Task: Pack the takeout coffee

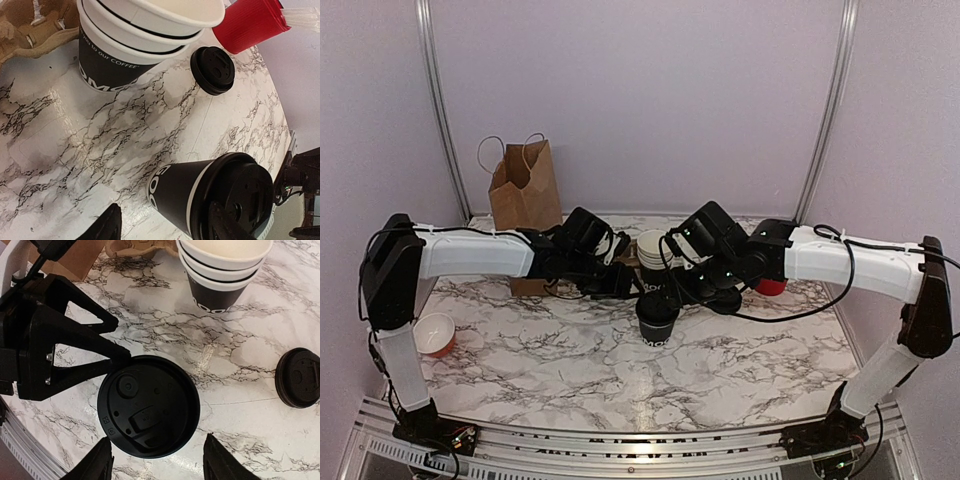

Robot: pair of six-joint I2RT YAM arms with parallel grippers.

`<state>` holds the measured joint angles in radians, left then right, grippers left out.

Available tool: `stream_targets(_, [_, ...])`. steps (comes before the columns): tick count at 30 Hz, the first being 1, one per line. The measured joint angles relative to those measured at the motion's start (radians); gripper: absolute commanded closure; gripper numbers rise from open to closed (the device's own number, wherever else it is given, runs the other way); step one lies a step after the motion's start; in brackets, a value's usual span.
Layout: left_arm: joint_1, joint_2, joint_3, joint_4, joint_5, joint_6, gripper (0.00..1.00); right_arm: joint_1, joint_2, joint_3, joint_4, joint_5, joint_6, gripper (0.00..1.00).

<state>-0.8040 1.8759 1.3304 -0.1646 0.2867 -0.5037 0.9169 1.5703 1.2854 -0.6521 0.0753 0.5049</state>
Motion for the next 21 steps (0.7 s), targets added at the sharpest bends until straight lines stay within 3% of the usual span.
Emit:
stream_targets(6, [0.000,-0.012,-0.008,-0.014,-0.007,0.000,0.41,-0.002,0.000,0.000,-0.003,0.009,-0.014,0.40])
stream_targets(12, [-0.003,-0.134,-0.122,-0.029,-0.007,-0.014,0.41,-0.020,0.000,0.000,-0.005,0.010,-0.045,0.40])
stream_targets(21, [-0.074,-0.226,-0.213,-0.027,-0.010,-0.068,0.41,-0.025,0.002,0.000,-0.003,0.008,-0.071,0.40])
